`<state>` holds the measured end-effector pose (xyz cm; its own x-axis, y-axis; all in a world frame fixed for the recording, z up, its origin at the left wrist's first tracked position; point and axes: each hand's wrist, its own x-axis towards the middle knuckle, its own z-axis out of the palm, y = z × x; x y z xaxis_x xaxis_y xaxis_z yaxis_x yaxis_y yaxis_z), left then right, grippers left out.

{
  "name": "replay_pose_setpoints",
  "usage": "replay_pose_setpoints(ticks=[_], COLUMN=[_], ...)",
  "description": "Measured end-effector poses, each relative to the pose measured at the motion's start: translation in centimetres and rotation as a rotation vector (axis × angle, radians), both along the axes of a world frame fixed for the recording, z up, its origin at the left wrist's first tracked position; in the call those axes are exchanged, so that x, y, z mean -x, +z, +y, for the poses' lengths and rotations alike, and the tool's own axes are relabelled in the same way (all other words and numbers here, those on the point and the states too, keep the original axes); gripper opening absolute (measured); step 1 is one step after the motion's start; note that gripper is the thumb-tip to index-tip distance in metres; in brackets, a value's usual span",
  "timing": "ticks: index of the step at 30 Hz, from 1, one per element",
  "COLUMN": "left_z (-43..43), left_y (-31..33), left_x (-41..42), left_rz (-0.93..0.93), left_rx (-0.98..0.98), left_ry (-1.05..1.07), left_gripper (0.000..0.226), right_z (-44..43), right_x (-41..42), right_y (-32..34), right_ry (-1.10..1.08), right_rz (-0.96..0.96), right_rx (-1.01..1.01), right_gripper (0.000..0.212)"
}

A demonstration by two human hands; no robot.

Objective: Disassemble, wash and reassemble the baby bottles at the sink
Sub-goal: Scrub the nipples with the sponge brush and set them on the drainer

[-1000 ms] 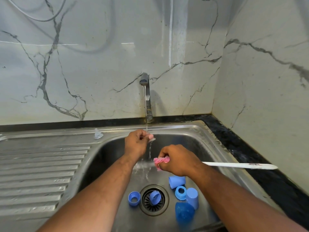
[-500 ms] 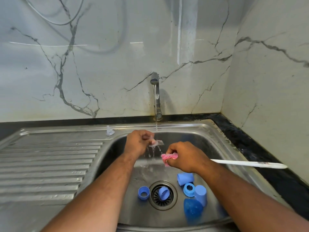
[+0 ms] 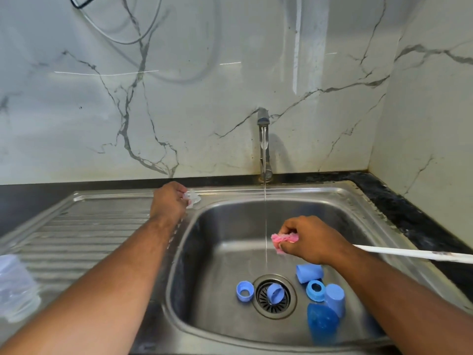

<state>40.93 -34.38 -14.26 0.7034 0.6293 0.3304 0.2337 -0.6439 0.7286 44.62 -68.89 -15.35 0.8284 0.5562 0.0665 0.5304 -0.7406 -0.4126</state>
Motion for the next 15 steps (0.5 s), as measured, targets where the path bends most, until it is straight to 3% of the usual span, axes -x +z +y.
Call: replay_pose_setpoints(ticks=[5,9,15], left_z=[0.2,0.0,-1.5], left_y=[-1.6,-2.1,-0.6], left_x=[-0.5,-0.3,1.2], left_rz=[0.084,0.048,0.111], left_rx=[-0.050,-0.027,-0.176], left_ry=[0.056,0.055,0.127], left_gripper=[0.020,0.016,0.066], right_z=[-0.1,-0.1,-0.3], right_x=[-0.2,-0.1,0.1], right_y=[-0.3,-0.1,0.4], right_ry=[-0.014,-0.017,-0.034], right_rz=[0.006,0.012,0.017], right_rx=[-0.007,-0.008,-0.004], right_gripper=[0.018,0.017,0.014])
